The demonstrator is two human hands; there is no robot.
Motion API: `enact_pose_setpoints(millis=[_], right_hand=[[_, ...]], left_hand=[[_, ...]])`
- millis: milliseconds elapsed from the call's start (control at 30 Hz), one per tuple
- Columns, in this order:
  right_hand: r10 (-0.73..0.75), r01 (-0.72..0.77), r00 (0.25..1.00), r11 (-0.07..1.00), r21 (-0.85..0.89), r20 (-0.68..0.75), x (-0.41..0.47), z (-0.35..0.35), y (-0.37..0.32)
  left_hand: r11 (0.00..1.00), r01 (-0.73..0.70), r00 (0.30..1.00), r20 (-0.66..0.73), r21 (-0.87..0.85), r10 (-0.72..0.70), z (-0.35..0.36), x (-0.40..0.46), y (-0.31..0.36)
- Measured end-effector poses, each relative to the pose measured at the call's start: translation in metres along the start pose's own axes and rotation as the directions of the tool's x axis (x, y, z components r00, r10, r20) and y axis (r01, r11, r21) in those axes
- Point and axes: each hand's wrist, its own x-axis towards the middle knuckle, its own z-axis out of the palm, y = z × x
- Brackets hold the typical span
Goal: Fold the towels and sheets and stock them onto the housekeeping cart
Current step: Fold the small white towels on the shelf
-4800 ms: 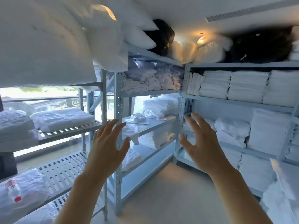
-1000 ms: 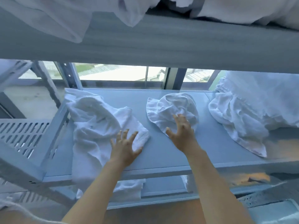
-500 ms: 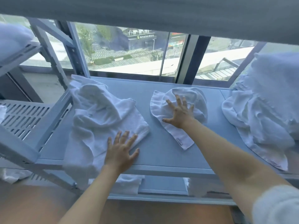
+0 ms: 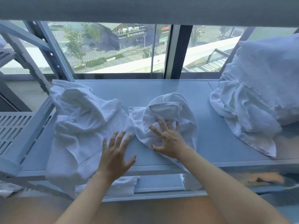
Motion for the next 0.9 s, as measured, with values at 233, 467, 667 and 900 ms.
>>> enact_pose_setpoints(millis=[233,467,667,900], right_hand=[[-0.096,0.127,0.973,0.982,0.140,-0.212,-0.078,-0.035,0.017],[0.291,-0.250,0.956,0.869,0.427,-0.033,-0.060,-0.085,0.089],[0.229,-0.284,0.954,0.892,0.352,0.192,-0.068,-0.023,0.077],[0.264,-0.226,0.962,0.908,0.354,-0.065,-0.070,-0.006,0.065]], left_hand=[[0.946,-0.307,0.948,0.050,-0.100,0.313,-0.024,0.049,0.086],[0.979,-0.156,0.883,0.426,-0.129,0.197,0.003,0.103,0.119],[0.978,-0.156,0.828,0.521,-0.137,0.205,0.019,0.112,0.112],[0.957,-0.236,0.899,0.335,-0.167,0.280,0.018,0.097,0.105]])
